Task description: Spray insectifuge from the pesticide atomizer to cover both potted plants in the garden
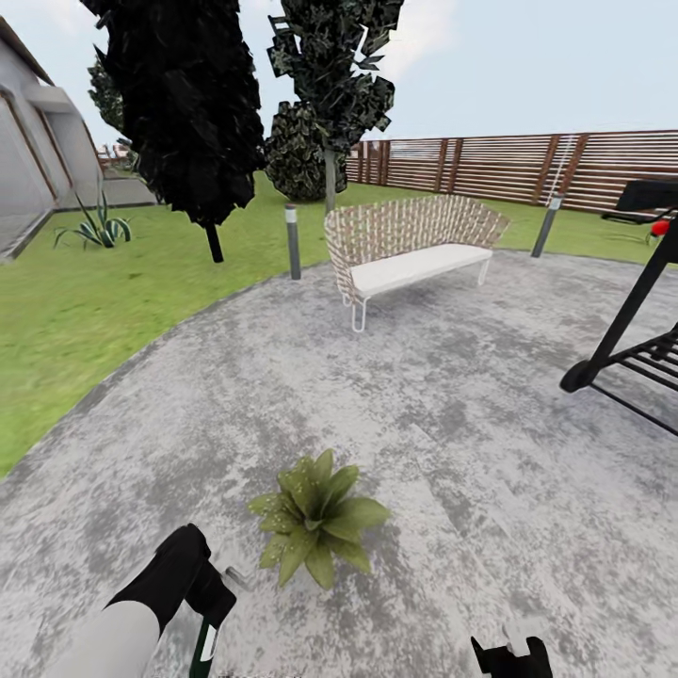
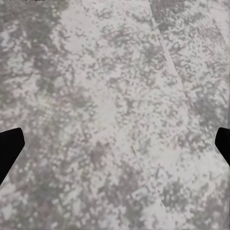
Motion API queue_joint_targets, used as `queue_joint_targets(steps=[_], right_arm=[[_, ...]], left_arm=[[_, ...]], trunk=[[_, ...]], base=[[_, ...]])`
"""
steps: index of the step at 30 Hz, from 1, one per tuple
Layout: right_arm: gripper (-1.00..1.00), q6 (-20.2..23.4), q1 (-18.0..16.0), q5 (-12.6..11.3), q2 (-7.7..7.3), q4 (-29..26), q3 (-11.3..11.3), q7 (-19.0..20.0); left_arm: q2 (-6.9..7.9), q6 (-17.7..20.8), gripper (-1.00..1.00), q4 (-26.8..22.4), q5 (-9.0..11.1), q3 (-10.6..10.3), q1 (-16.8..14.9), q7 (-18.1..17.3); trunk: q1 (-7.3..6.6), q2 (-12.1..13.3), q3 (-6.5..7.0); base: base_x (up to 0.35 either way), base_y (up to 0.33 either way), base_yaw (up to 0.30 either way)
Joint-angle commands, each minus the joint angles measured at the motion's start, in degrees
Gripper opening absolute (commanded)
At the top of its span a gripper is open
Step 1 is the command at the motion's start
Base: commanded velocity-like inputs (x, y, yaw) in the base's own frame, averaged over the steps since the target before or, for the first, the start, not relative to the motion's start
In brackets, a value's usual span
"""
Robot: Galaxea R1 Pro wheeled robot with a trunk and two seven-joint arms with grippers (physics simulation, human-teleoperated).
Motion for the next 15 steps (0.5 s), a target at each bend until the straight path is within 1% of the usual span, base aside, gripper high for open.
queue_joint_targets(steps=[1,15], right_arm=[[1.00,-0.2,0.0,0.3,-0.01,0.0,-0.5,0.4],[1.00,-0.2,0.0,0.3,0.00,0.0,-0.5,0.4]], left_arm=[[-0.06,0.3,-1.00,-0.1,-0.4,0.3,0.0,-0.4],[0.00,0.3,-1.00,-0.1,-0.4,0.2,-0.1,-0.4]], trunk=[[-0.01,0.0,-0.05],[-0.01,0.0,-0.05]], base=[[0.000,-0.274,0.276],[0.000,-0.274,0.248]])
